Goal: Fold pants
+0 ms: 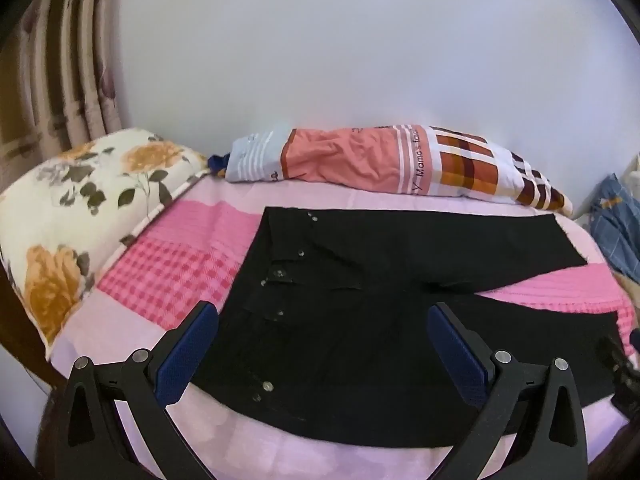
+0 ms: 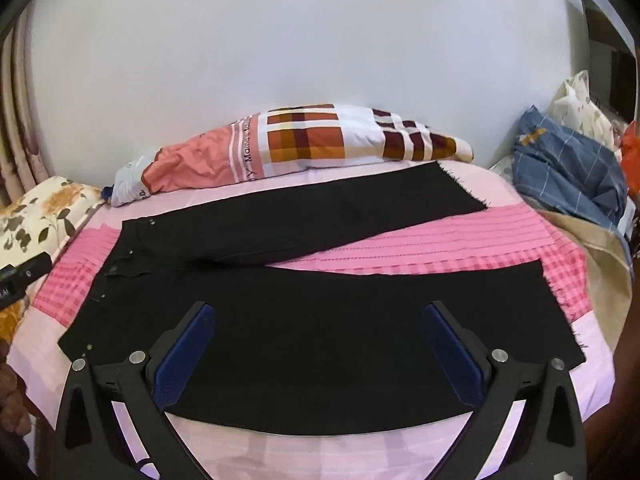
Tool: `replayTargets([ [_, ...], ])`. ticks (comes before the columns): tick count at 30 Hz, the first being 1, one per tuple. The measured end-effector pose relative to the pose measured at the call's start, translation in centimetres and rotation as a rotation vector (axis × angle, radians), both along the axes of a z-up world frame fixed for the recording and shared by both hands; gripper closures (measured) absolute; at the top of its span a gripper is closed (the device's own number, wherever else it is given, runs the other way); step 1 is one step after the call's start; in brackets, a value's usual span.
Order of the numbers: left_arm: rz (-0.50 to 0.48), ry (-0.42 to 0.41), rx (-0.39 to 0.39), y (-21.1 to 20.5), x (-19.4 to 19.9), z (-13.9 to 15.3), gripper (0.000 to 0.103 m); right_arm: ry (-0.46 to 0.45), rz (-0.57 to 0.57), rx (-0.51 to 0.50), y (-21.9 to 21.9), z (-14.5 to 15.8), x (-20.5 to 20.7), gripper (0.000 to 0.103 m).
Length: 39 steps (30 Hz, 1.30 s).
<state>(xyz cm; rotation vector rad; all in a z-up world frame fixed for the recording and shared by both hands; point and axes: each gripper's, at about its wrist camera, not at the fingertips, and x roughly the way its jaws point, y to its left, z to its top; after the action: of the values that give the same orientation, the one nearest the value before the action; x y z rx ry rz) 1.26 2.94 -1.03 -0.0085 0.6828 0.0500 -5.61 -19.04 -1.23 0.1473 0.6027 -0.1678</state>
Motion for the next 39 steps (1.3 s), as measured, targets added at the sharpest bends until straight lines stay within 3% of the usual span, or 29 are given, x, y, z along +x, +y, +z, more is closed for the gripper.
replayTargets([
  [6,-0.049,0.043,0.048,0.4,2.3,-1.8,0.000,0.050,0.014,0.020,0.4,-0.7,1.3,0.000],
  [13,-0.001,0.093,-0.029,3.0,4.1,-3.4,0.000,0.103,0.043,0.030,1.0,-1.7,3.3,0.000],
  [16,-0.079,0.107,-0.120,4.4,5.3,-4.3,0.000,0.124,0.052,0.035,1.1,-2.2,4.2,0.000],
  [18,-0.067,0.086,-0.199,6.1,6.2,-5.0,0.000,0.133,0.056,0.038,1.1,-2.3,4.6,0.000],
  [21,-0.116,0.202,-0.269,7.9,8.8,-6.6,0.000,0.141,0.058,0.036,1.1,-2.5,5.3,0.000],
  [22,-0.131,0.246,-0.251,8.2,10.0,-7.0,0.000,0.147,0.057,0.037,1.1,-2.6,5.5,0.000],
  [24,-0.086,0.282,-0.118,8.7,12.2,-7.3,0.000,0.163,0.056,0.043,1.0,-2.9,6.1,0.000],
  [26,-0.081,0.274,-0.020,9.4,14.0,-7.4,0.000,0.182,0.057,0.050,0.9,-3.3,6.7,0.000],
  [28,-0.073,0.257,0.023,10.1,15.9,-7.2,0.000,0.206,0.058,0.059,0.9,-4.0,7.2,0.000],
  [32,-0.109,0.246,0.013,12.1,21.0,-7.5,0.000,0.240,0.053,0.064,0.8,-4.8,8.2,0.000],
  [35,-0.192,0.266,-0.018,13.0,24.8,-8.9,0.000,0.249,0.052,0.060,0.9,-4.9,8.6,0.000],
  [37,-0.249,0.272,-0.035,13.7,27.3,-9.5,0.003,0.251,0.042,0.050,0.9,-4.9,8.8,0.000],
  [38,-0.285,0.301,-0.071,14.0,29.4,-10.1,0.014,0.253,0.038,0.049,0.9,-4.9,9.0,0.000],
  [39,-0.294,0.328,-0.090,14.4,30.6,-10.7,0.035,0.257,0.035,0.050,0.9,-4.9,9.1,0.001],
])
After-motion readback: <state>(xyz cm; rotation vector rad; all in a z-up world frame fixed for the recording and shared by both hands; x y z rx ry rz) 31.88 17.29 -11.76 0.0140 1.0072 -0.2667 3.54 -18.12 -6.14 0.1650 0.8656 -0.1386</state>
